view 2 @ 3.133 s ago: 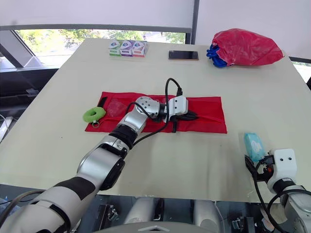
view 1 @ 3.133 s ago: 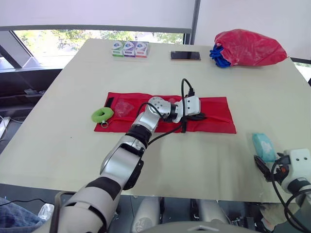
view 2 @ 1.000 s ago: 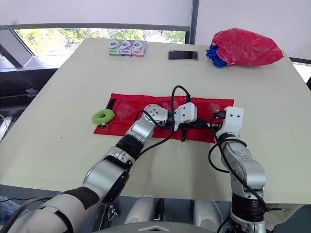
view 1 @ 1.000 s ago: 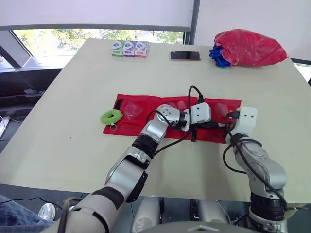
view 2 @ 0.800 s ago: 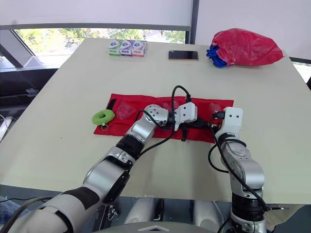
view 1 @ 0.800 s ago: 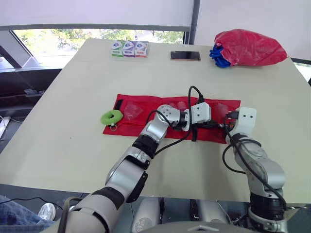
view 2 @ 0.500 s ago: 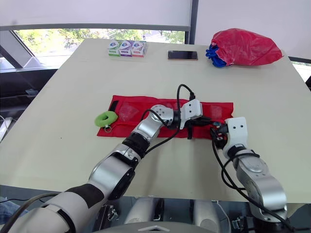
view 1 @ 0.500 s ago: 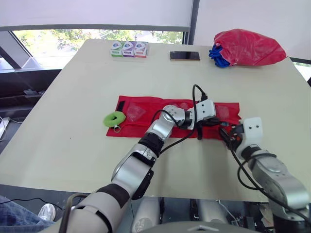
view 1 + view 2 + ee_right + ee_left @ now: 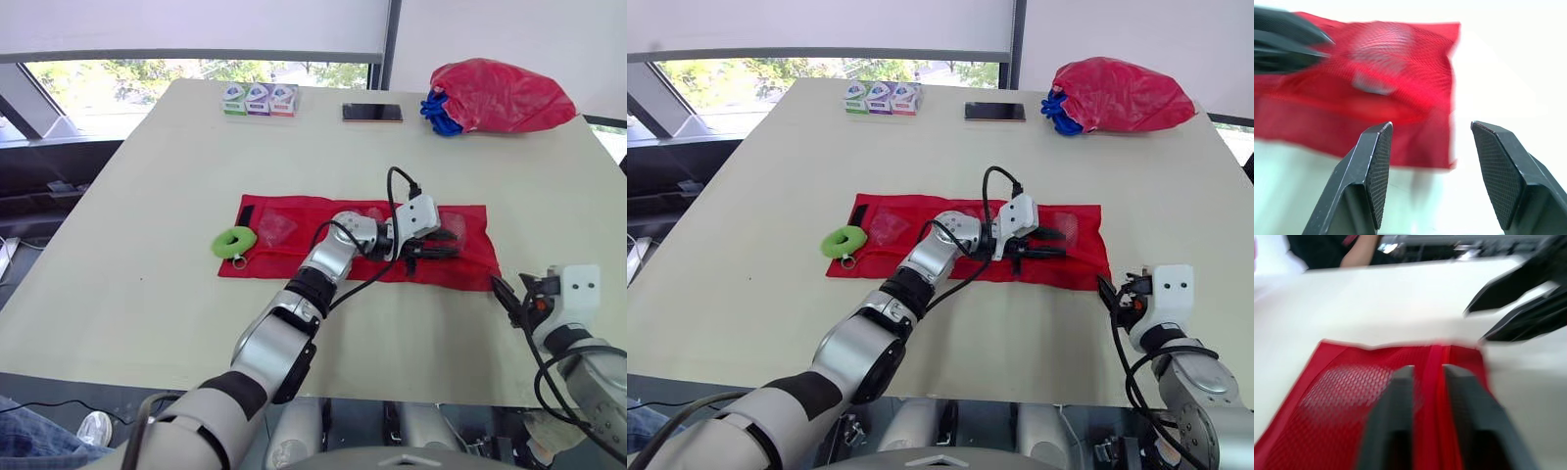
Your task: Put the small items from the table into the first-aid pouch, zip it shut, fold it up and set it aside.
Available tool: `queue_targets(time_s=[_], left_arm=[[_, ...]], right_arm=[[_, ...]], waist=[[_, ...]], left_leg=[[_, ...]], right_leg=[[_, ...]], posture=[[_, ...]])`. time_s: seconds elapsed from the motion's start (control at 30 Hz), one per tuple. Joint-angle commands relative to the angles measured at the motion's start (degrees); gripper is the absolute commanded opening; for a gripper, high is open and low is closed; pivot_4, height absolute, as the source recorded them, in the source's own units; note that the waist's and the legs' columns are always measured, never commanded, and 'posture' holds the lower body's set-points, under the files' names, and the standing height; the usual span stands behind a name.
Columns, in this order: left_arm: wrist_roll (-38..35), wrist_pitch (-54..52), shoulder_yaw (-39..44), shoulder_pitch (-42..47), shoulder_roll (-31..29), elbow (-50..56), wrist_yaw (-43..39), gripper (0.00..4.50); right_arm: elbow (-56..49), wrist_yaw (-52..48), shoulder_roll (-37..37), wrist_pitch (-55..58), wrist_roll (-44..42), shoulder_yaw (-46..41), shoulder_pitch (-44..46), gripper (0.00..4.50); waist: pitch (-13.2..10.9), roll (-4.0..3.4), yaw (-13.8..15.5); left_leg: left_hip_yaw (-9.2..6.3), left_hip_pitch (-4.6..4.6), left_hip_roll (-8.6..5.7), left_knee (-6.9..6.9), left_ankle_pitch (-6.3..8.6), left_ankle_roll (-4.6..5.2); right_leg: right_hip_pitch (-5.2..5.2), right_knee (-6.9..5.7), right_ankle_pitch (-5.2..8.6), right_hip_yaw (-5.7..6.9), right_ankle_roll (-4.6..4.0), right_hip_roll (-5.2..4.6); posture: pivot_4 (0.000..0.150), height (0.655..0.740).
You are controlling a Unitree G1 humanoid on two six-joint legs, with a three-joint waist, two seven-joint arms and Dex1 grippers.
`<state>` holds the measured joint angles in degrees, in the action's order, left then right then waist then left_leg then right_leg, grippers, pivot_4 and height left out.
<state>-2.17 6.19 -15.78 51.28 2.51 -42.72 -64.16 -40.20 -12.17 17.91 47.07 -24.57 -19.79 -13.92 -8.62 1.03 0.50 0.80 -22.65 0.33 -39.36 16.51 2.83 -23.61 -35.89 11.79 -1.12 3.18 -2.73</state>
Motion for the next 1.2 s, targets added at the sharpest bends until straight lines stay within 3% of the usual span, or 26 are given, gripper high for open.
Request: queue_targets(time_s=[0.03, 0.13, 0.5, 0.53, 0.6, 0.77, 1.03, 1.2], left_arm=[[-3.70, -2.10, 0.79, -1.98, -3.32, 9.23, -4.94, 3.14], [-6.65, -6.53, 1.26, -4.24, -8.00, 16.55, -9.08, 4.42], [-14.28, -18.71, 5.58, -12.58, -30.97, 35.01, -18.14, 4.42], [-15.37, -20.04, 6.95, -13.43, -33.20, 36.76, -18.60, 4.50], [-17.75, -22.30, 9.77, -14.91, -37.00, 39.93, -19.76, 4.50], [-22.53, -26.63, 13.42, -18.47, -42.89, 46.42, -19.43, 4.50], [-28.02, -32.38, 16.13, -21.99, -45.39, 54.35, -16.24, 4.50], [-28.39, -33.03, 16.21, -21.61, -46.33, 54.83, -14.77, 4.50]], right_arm=[[0.70, -0.07, -0.85, -0.95, -1.77, -0.74, 1.50, 2.75], [2.80, 0.16, -2.00, -0.35, -3.19, -0.50, 3.16, 2.75], [10.78, -2.57, 0.02, 0.49, -5.03, 3.32, 7.93, 2.75], [10.92, -3.02, 0.45, 0.43, -5.23, 3.42, 8.02, 2.23], [10.97, -3.99, 1.34, 0.31, -5.44, 3.36, 7.91, 1.95], [11.36, -5.45, 4.08, 0.15, -6.40, -0.53, 6.54, 0.08], [18.89, -10.21, 14.18, -3.33, -4.13, -11.68, 1.15, 0.08], [29.04, -6.64, 20.35, -3.53, 0.43, -18.39, 0.71, 0.08]], waist=[[0.01, -0.01, -0.31], [0.04, -0.07, -1.01], [0.05, -0.13, -0.90], [0.05, -0.13, -0.83], [0.05, -0.13, -0.94], [0.04, -0.17, -1.11], [0.03, -0.16, 0.46], [0.04, -0.17, 0.26]], left_leg=[[-0.01, 0.00, 0.02, 0.00, 0.00, 0.00], [0.01, 0.06, 0.10, 0.00, 0.00, 0.00], [0.03, 0.08, 0.17, 0.02, 0.00, -0.01], [0.03, 0.07, 0.17, 0.01, 0.00, -0.01], [0.03, 0.06, 0.15, 0.01, 0.00, -0.01], [0.10, 0.15, 0.26, 0.12, 0.00, -0.01], [0.15, 0.07, 0.14, 0.05, 0.00, 0.00], [0.21, 0.13, 0.07, 0.07, 0.00, -0.01]], right_leg=[[0.00, -0.01, 0.00, -0.01, 0.00, 0.00], [0.00, -0.05, 0.00, -0.04, -0.02, 0.04], [0.01, -0.03, 0.01, -0.06, -0.02, 0.00], [0.01, -0.01, 0.01, -0.06, -0.02, -0.01], [0.01, 0.00, 0.01, -0.08, -0.01, -0.01], [-0.02, -0.03, 0.02, -0.12, -0.03, 0.06], [0.01, 0.05, 0.07, -0.18, -0.08, -0.06], [0.02, 0.03, 0.15, -0.22, -0.19, -0.02]], posture=[[0.150, 0.7400], [0.150, 0.7400], [0.150, 0.7400], [0.150, 0.7400], [0.150, 0.7400], [0.150, 0.7400], [0.150, 0.7400], [0.150, 0.7400]])
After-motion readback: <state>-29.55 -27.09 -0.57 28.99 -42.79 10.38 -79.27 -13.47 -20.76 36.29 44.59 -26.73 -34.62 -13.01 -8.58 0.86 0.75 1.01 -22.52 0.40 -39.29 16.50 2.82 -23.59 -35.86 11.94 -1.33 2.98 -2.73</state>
